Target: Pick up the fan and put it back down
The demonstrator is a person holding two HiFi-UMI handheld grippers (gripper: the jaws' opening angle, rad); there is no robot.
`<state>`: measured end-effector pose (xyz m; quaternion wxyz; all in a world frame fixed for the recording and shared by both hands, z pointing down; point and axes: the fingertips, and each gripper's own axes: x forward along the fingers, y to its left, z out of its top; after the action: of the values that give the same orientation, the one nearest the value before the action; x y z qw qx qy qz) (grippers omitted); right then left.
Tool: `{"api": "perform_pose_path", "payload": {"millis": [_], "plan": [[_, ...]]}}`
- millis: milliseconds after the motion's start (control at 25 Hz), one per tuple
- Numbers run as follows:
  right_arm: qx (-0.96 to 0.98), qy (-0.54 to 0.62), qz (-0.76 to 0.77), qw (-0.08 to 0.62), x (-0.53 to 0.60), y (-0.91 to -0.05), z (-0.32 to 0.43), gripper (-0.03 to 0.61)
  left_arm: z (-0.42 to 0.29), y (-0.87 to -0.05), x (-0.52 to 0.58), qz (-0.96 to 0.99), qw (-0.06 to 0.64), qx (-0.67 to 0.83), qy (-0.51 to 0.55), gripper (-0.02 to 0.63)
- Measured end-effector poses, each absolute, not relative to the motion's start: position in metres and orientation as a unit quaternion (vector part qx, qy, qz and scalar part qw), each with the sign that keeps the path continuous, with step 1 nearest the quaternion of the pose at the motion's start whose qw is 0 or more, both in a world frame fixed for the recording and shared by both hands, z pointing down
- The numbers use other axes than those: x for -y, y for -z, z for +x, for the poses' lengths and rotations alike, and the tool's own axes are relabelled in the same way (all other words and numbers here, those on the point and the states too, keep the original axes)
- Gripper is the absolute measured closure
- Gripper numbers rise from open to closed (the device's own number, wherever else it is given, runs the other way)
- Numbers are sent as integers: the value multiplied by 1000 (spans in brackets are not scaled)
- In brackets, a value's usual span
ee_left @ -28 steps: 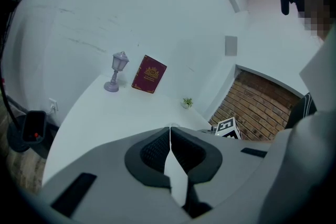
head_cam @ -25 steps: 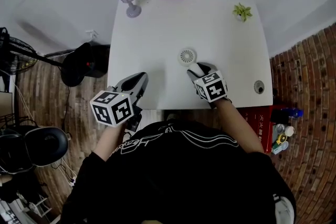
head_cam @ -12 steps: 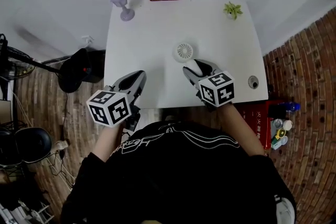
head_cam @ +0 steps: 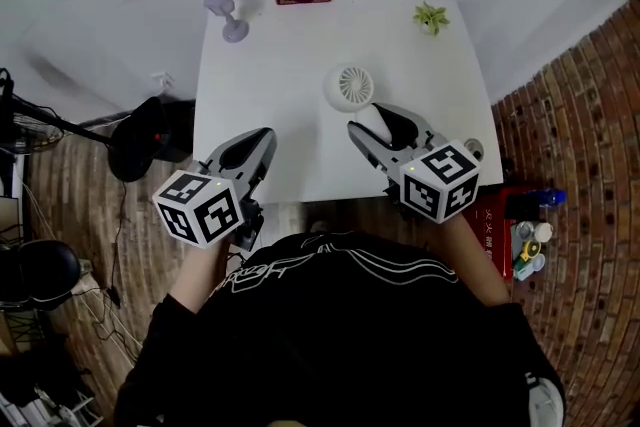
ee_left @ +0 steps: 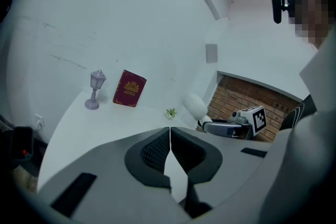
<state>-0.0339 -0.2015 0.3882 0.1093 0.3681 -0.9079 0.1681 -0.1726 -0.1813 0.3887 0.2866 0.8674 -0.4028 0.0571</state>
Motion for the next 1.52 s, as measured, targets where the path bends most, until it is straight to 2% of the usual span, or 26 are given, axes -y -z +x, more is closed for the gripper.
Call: {"api": "perform_pose_path", "payload": {"millis": [600, 1080, 1520], "plan": [[931, -139, 337, 28, 144, -316, -18, 388, -148, -353, 157, 884, 255, 389, -50, 581], [932, -134, 336, 23, 123, -313, -13, 388, -134, -356, 135, 888, 250, 380, -59, 581], [928, -119, 349, 50, 145, -316, -20, 388, -140, -355, 144, 889, 250, 379, -54, 581]]}}
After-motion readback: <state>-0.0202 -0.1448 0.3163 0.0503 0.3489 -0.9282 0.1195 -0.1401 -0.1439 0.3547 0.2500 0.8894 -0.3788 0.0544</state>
